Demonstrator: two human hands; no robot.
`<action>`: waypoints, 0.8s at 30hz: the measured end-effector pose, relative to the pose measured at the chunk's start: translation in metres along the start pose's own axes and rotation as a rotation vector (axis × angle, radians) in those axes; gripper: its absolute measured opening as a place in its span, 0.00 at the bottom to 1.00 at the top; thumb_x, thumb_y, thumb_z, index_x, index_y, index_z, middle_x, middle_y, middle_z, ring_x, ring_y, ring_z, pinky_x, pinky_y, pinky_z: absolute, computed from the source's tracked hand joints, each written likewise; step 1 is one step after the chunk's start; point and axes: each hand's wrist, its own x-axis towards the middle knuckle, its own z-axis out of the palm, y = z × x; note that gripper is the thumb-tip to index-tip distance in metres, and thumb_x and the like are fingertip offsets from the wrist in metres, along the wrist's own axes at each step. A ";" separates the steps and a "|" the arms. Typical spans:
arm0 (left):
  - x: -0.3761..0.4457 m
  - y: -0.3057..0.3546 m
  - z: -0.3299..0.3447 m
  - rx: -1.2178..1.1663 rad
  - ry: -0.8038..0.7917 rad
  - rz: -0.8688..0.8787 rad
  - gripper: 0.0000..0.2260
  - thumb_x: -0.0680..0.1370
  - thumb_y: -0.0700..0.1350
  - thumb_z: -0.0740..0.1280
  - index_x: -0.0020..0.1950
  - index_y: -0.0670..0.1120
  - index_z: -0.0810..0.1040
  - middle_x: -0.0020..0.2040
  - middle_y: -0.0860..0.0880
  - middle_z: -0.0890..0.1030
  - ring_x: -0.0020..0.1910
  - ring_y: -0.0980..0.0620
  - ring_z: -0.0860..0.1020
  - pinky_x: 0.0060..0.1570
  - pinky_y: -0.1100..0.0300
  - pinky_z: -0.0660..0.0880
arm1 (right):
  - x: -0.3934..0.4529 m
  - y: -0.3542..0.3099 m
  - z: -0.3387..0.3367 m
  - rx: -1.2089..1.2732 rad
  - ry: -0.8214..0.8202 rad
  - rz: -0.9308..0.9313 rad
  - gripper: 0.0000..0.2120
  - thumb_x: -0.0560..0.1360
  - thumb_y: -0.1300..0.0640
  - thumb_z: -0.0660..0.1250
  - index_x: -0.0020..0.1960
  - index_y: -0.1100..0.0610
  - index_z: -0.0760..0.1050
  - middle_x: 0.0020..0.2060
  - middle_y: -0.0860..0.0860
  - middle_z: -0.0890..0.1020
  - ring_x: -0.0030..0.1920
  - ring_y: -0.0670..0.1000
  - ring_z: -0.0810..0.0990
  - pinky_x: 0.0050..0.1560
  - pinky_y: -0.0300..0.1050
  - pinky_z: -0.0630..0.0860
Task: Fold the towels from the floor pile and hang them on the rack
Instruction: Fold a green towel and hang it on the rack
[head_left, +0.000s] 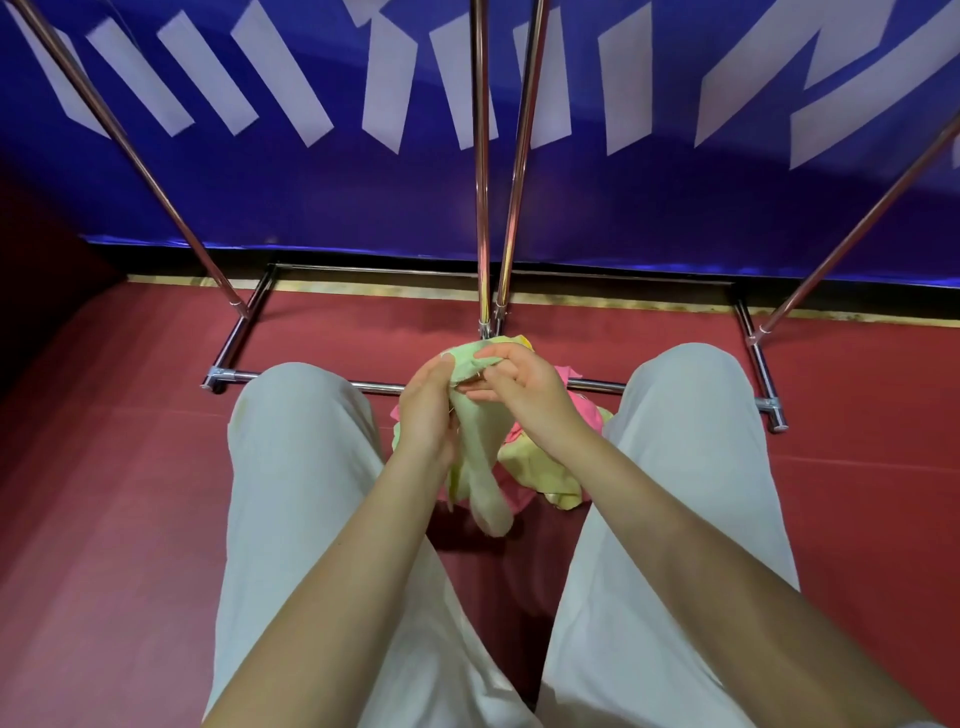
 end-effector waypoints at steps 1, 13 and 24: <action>-0.001 0.000 0.001 -0.002 -0.009 -0.002 0.11 0.82 0.40 0.59 0.60 0.38 0.77 0.38 0.47 0.81 0.30 0.57 0.79 0.29 0.66 0.74 | 0.001 0.002 -0.002 -0.083 0.027 -0.034 0.09 0.79 0.69 0.57 0.52 0.61 0.74 0.40 0.56 0.81 0.38 0.48 0.83 0.46 0.40 0.80; -0.003 -0.008 0.011 0.134 -0.031 0.083 0.08 0.81 0.41 0.62 0.53 0.44 0.80 0.45 0.45 0.82 0.42 0.51 0.79 0.44 0.60 0.75 | 0.003 0.013 -0.019 -0.572 0.231 -0.337 0.03 0.74 0.62 0.68 0.43 0.57 0.80 0.39 0.40 0.77 0.44 0.35 0.74 0.48 0.27 0.66; -0.013 -0.014 0.020 0.314 -0.227 0.192 0.10 0.77 0.46 0.66 0.55 0.45 0.82 0.54 0.44 0.84 0.57 0.47 0.81 0.61 0.51 0.75 | 0.001 0.009 -0.023 -0.337 0.347 -0.150 0.07 0.74 0.62 0.68 0.39 0.55 0.73 0.38 0.48 0.77 0.34 0.37 0.73 0.38 0.30 0.68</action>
